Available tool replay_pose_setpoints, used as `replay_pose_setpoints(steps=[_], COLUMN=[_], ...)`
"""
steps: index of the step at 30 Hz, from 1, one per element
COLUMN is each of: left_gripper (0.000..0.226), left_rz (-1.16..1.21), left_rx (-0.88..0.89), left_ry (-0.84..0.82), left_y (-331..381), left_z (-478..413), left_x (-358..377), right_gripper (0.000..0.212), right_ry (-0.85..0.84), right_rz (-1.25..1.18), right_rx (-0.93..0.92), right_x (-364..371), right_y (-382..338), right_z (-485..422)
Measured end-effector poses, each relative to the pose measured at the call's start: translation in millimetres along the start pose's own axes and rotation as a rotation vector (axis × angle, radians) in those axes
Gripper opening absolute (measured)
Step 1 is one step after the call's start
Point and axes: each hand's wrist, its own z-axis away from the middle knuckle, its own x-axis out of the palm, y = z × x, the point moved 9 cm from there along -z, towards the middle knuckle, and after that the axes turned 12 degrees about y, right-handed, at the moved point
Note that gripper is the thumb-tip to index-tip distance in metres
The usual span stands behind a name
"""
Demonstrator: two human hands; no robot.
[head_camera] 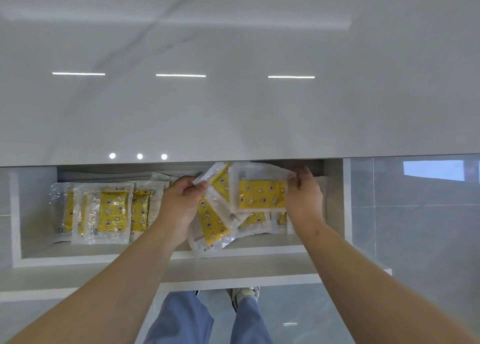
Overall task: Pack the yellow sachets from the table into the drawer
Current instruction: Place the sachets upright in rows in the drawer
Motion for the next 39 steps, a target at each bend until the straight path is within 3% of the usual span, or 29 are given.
replay_pose_setpoints(steps=[6, 10, 14, 17, 20, 23, 26, 29, 32, 34, 39], left_gripper=[0.009, 0.015, 0.007, 0.013, 0.015, 0.015, 0.018, 0.010, 0.016, 0.016, 0.035], left_rz=[-0.263, -0.264, -0.291, -0.372, -0.496, -0.522, -0.530, -0.530, -0.364, -0.408, -0.857], left_rx=[0.257, 0.244, 0.227, 0.232, 0.285, 0.296, 0.288, 0.307, 0.263, 0.270, 0.442], left_ry=[-0.058, -0.092, -0.161, -0.238, -0.309, -0.410, -0.471, -0.391, -0.244, -0.162, -0.060], left_y=[19.2, 19.1, 18.2, 15.9, 16.1, 17.2, 16.0, 14.0, 11.4, 8.9, 11.8], left_z=[-12.5, -14.0, -8.3, -4.1, -0.7, 4.1, 6.4, -1.7, -15.6, -22.7, -34.2], left_x=[-10.4, -10.7, -8.4, -3.1, 3.9, 14.1, 21.4, 16.1, 1.2, -7.6, -21.1], right_gripper=[0.032, 0.033, 0.032, 0.037, 0.053, 0.079, 0.073, 0.044, 0.025, 0.029, 0.041], right_ry=[-0.091, -0.167, -0.296, -0.302, -0.283, -0.447, -0.564, -0.508, -0.461, -0.423, -0.306], right_rz=[0.152, 0.307, 0.631, 0.813, 0.702, 0.431, 0.404, 0.399, 0.430, 0.524, 0.492], right_rx=[-0.071, -0.157, -0.355, -0.452, -0.492, -0.477, -0.505, -0.469, -0.427, -0.448, -0.420], right_x=[-4.3, 0.9, 16.3, 25.1, 37.7, 63.4, 84.3, 84.4, 79.4, 77.6, 74.4], right_y=[5.1, 1.6, 0.7, 0.1, -13.2, -33.0, -39.7, -39.4, -35.1, -28.8, -19.7], right_z=[-2.9, -4.7, -0.9, 2.8, 9.9, 30.5, 44.2, 37.6, 32.9, 31.6, 31.7])
